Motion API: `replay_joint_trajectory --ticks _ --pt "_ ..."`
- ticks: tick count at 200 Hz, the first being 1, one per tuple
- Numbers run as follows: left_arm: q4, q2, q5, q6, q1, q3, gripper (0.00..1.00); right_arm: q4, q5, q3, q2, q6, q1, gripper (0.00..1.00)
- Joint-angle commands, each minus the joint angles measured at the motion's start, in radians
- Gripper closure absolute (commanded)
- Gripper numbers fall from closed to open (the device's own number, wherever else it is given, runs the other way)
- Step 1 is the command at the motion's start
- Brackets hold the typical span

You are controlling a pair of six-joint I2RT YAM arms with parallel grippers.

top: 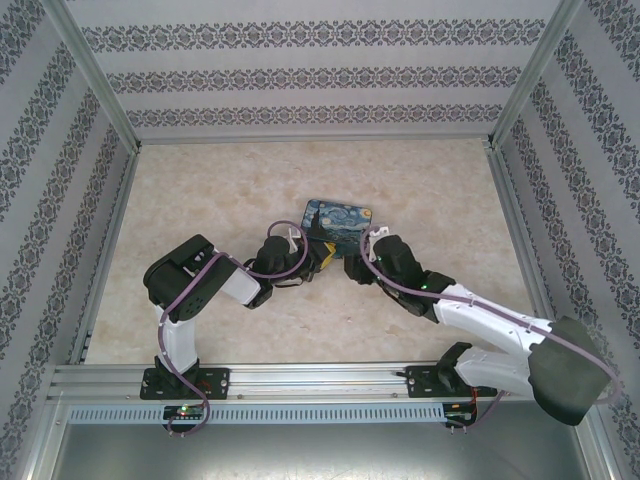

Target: Unlock a padlock with a key

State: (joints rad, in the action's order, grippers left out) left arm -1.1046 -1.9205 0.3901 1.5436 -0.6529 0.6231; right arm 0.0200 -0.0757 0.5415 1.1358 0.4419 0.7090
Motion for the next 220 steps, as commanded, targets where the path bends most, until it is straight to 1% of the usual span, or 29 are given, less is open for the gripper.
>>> replay_joint_trajectory --ticks 1,48,99,172,202,220 --pt "-0.002 0.015 0.025 -0.034 0.001 0.021 1.0 -0.075 -0.105 0.023 0.05 -0.172 0.034 0.62" --pt "0.009 0.02 0.03 -0.036 0.002 0.027 1.0 -0.041 -0.174 0.049 0.16 -0.25 0.111 0.65" --pt "0.019 0.025 0.034 -0.04 0.002 0.026 1.0 -0.02 -0.214 0.091 0.255 -0.306 0.14 0.65" --pt "0.013 0.025 0.039 -0.039 0.002 0.024 1.0 -0.012 -0.235 0.168 0.365 -0.344 0.139 0.66" --pt "0.01 0.028 0.04 -0.037 0.002 0.018 1.0 -0.014 -0.219 0.193 0.399 -0.347 0.123 0.69" --pt "0.011 0.031 0.041 -0.037 0.002 0.017 1.0 -0.014 -0.203 0.199 0.41 -0.342 0.108 0.73"
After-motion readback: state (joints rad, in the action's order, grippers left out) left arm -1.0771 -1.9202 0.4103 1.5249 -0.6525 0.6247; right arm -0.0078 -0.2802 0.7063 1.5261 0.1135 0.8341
